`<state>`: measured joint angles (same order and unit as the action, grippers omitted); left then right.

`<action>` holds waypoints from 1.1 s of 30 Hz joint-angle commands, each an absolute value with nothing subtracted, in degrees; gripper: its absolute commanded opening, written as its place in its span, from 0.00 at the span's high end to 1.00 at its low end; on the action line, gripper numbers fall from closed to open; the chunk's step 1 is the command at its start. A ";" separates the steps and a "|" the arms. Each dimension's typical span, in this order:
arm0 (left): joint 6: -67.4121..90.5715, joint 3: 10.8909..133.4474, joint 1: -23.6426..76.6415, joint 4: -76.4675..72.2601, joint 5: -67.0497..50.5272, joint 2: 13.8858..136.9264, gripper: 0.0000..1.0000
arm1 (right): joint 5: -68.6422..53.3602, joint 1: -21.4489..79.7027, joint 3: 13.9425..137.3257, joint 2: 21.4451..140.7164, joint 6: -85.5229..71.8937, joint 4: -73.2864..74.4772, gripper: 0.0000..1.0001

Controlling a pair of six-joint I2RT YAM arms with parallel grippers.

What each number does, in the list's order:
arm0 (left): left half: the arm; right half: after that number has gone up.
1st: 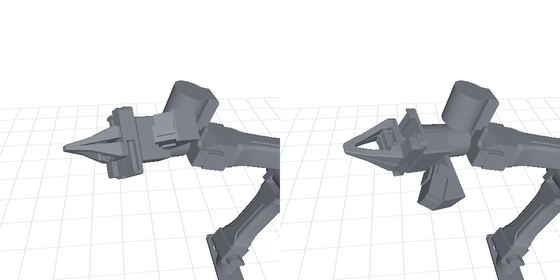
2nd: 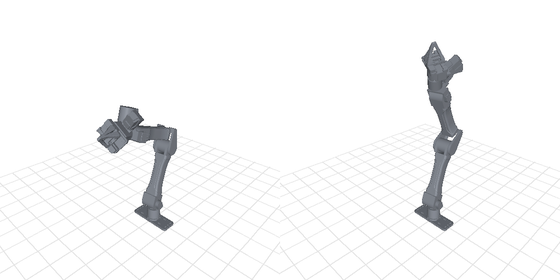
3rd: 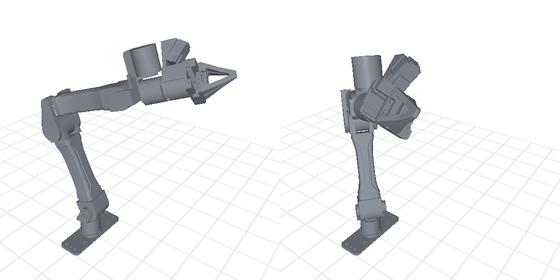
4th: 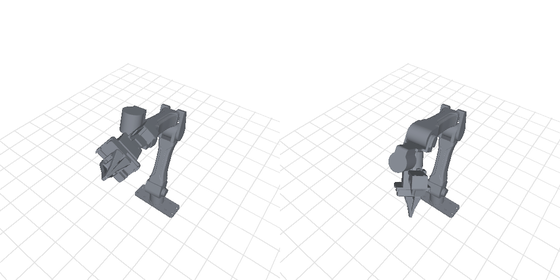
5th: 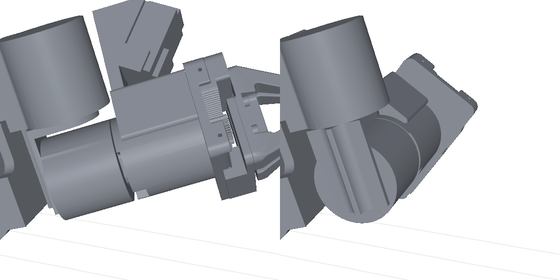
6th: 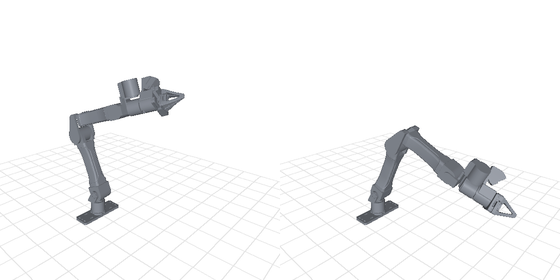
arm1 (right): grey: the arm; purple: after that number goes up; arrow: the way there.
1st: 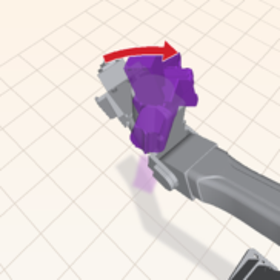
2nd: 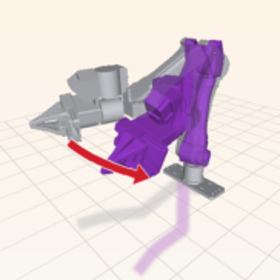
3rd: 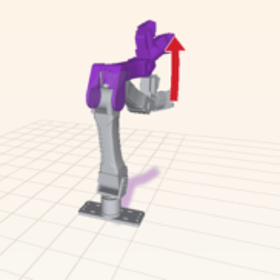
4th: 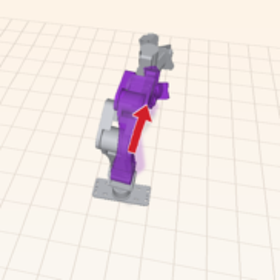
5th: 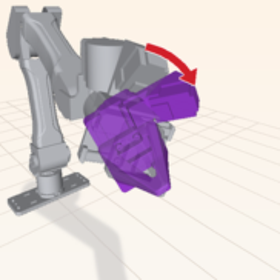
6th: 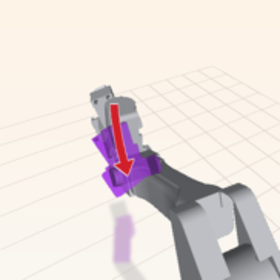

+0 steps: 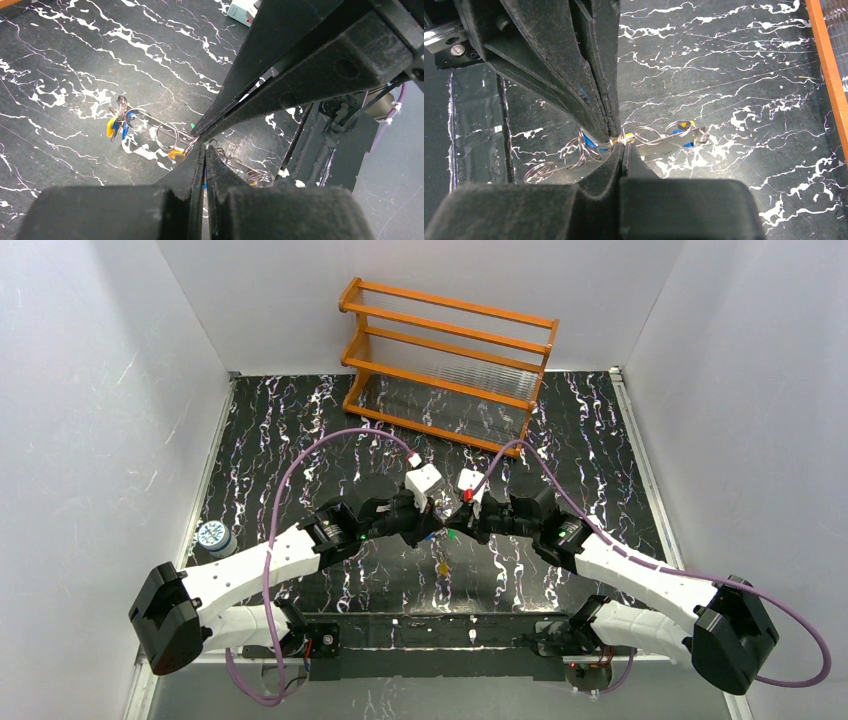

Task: Put the keys on the keyring
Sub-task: Insert the key onto the keyring.

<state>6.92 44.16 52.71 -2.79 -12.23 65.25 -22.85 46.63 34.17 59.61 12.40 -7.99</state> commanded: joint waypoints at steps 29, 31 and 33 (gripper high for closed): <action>8.40 40.54 53.44 -8.96 -7.61 62.22 1.00 | -24.05 47.19 34.73 57.82 12.03 -11.87 0.99; 8.27 40.36 53.45 -9.11 -7.47 62.30 1.00 | -24.16 47.20 34.77 57.75 11.97 -11.87 0.99; 8.18 40.26 53.47 -9.14 -7.62 62.67 1.00 | -24.25 47.20 34.78 57.67 12.03 -11.87 0.99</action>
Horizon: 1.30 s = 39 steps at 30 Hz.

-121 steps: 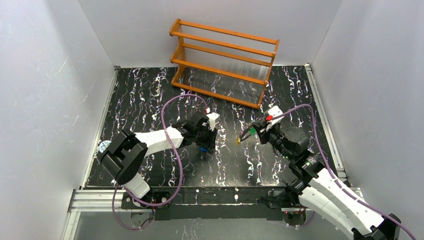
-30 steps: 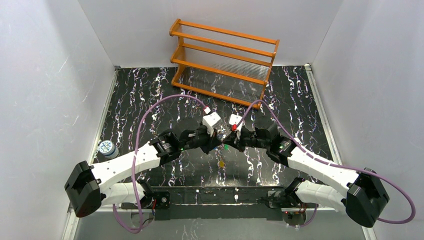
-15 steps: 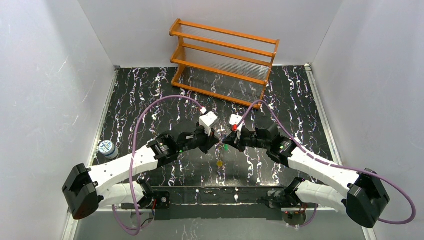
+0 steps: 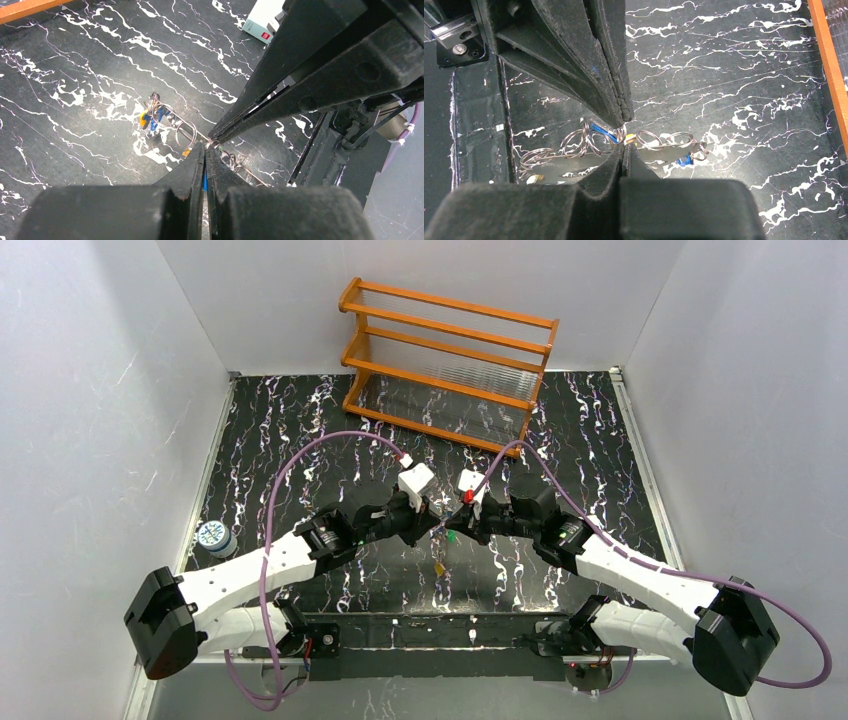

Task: Put the keys on the keyring
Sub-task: Insert the key onto the keyring.

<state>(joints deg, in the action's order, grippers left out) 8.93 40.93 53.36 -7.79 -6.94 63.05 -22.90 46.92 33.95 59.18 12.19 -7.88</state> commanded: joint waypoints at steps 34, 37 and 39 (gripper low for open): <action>2.03 35.94 53.48 -5.47 -1.36 51.59 0.44 | -29.64 47.15 30.33 51.85 13.42 -17.87 0.99; -3.13 35.37 53.48 -5.27 -4.56 49.31 0.43 | -31.87 47.18 29.44 51.24 15.30 -18.06 0.99; -5.80 34.51 53.52 -6.11 -7.15 47.72 0.43 | -33.70 47.18 28.96 50.82 17.00 -18.08 0.99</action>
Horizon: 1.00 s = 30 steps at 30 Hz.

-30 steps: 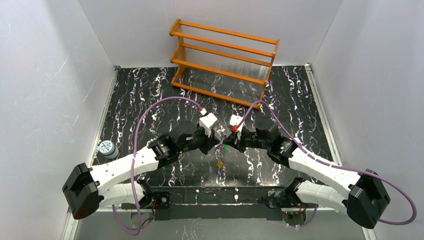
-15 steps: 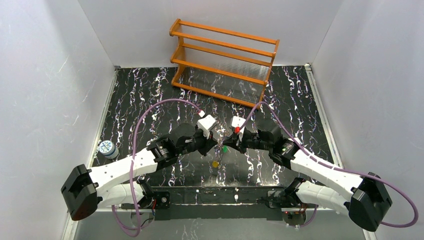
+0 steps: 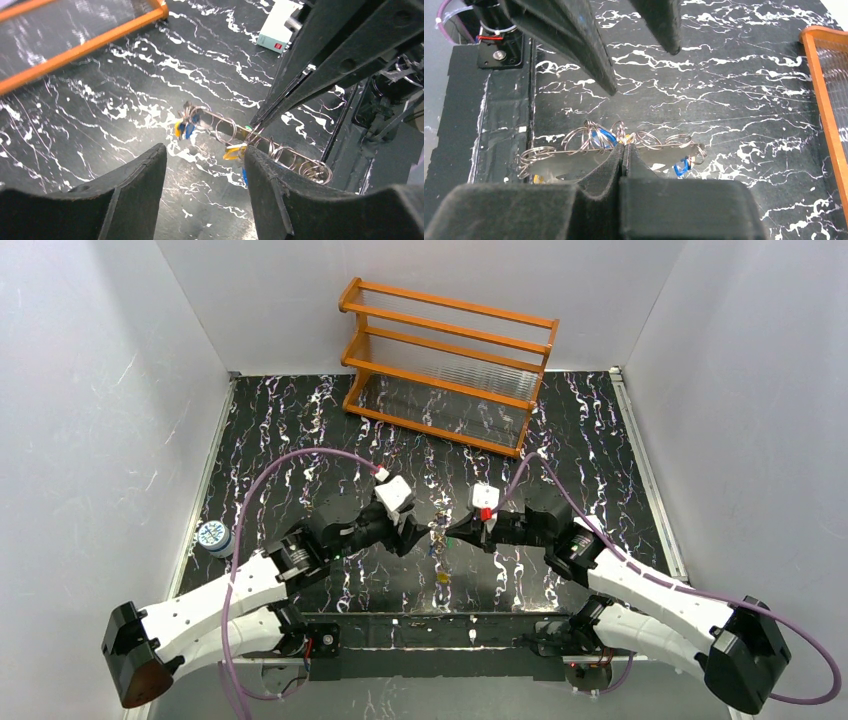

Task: Put the keys on the keyring
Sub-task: Insert the key onto the keyring.

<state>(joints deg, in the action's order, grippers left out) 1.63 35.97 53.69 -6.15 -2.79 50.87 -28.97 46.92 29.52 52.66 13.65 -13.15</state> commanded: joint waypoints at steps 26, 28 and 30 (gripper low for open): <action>-11.56 29.09 53.53 -20.98 -26.09 50.71 0.65 | -42.48 47.17 29.62 51.06 21.02 -18.11 0.99; -11.42 28.89 53.61 -20.96 -26.13 50.52 0.62 | -42.17 47.16 29.71 51.05 21.01 -17.94 0.99; -11.39 28.47 53.61 -20.99 -25.98 50.01 0.62 | -41.91 47.20 29.77 51.03 20.93 -17.92 0.99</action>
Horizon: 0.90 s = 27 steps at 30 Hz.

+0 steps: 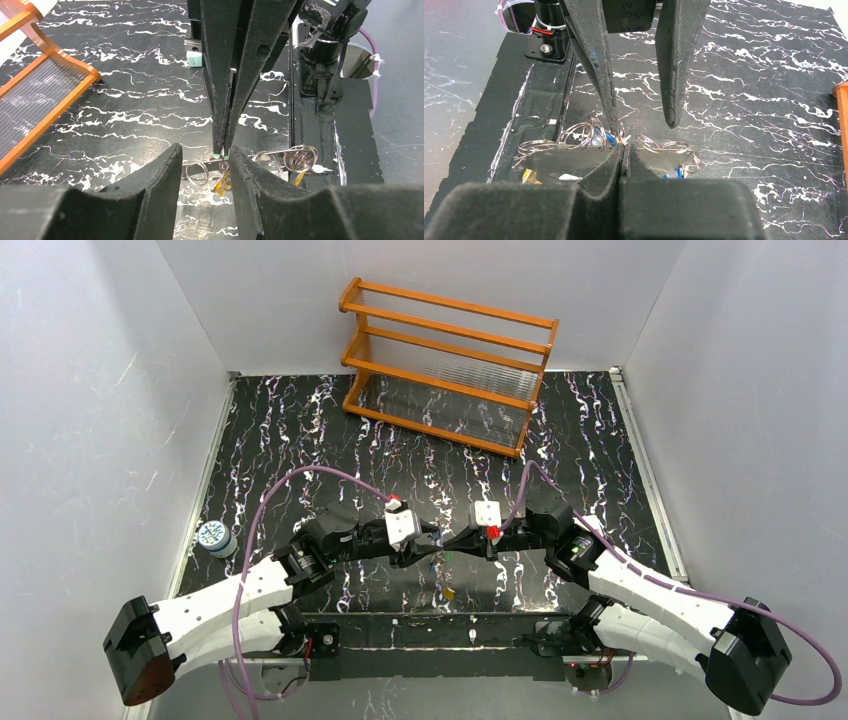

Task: Put the keys on the keyring
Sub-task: Insert the key onto the keyring.

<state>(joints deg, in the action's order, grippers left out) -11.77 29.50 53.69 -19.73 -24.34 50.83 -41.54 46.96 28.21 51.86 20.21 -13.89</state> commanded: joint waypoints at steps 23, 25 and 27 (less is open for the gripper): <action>-11.34 26.57 53.96 -22.47 -23.68 51.59 0.80 | -43.34 47.14 29.62 51.47 18.66 -20.26 0.99; -11.05 26.54 53.96 -22.47 -23.06 51.46 0.89 | -43.47 47.19 29.53 51.50 18.47 -20.36 0.99; -10.82 26.67 54.03 -22.08 -22.18 51.21 0.96 | -42.96 47.20 29.38 51.43 18.46 -20.43 0.99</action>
